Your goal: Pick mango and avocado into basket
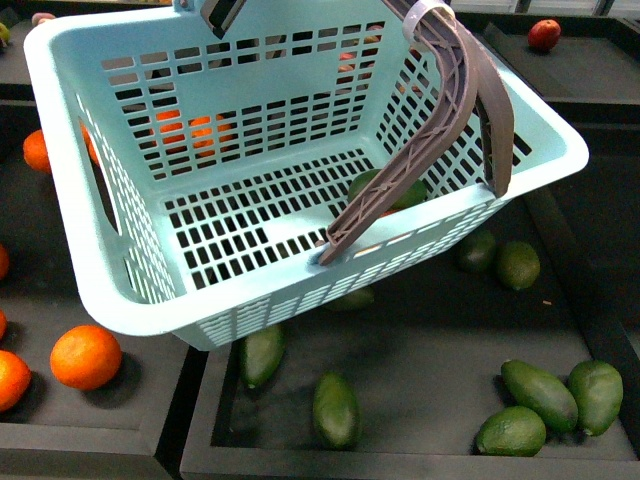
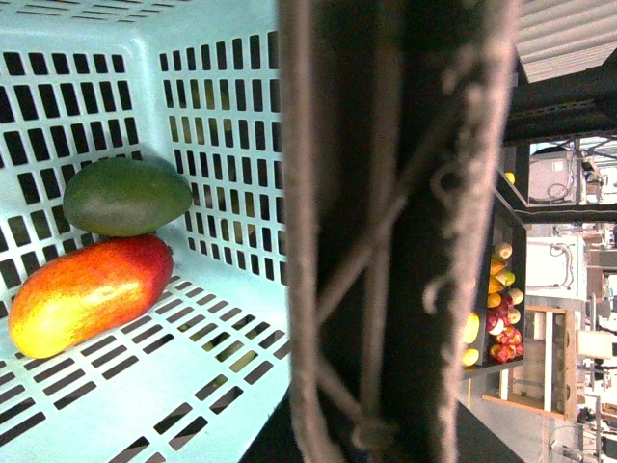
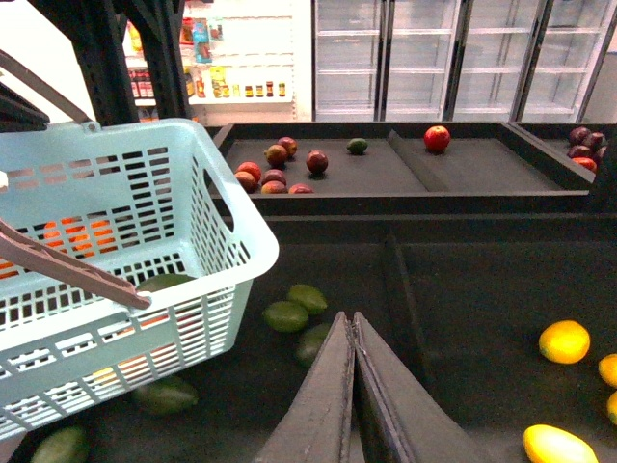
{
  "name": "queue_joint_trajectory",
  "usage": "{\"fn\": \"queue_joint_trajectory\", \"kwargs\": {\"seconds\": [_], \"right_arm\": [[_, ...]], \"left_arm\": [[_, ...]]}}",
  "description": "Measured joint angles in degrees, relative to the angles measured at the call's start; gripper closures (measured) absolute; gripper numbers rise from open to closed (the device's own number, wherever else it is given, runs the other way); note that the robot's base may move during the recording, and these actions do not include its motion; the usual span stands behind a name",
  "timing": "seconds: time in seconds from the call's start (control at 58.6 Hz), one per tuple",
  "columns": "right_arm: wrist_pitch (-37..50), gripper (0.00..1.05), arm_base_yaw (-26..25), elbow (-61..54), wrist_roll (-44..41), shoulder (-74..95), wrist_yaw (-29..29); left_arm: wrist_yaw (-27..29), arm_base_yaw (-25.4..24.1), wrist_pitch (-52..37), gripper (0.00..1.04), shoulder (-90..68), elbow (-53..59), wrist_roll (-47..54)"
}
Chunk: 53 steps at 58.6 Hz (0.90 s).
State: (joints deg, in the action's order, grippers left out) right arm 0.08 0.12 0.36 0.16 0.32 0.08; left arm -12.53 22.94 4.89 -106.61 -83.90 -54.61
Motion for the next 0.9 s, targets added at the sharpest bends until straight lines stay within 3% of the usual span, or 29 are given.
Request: {"fn": "queue_joint_trajectory", "kwargs": {"seconds": [0.546, 0.904], "right_arm": [[0.0, 0.06, 0.0, 0.0, 0.0, 0.0, 0.0], [0.0, 0.08, 0.0, 0.0, 0.0, 0.0, 0.0]], "left_arm": [[0.0, 0.0, 0.0, 0.99, 0.0, 0.0, 0.1], [0.0, 0.0, 0.0, 0.99, 0.0, 0.0, 0.0]]}}
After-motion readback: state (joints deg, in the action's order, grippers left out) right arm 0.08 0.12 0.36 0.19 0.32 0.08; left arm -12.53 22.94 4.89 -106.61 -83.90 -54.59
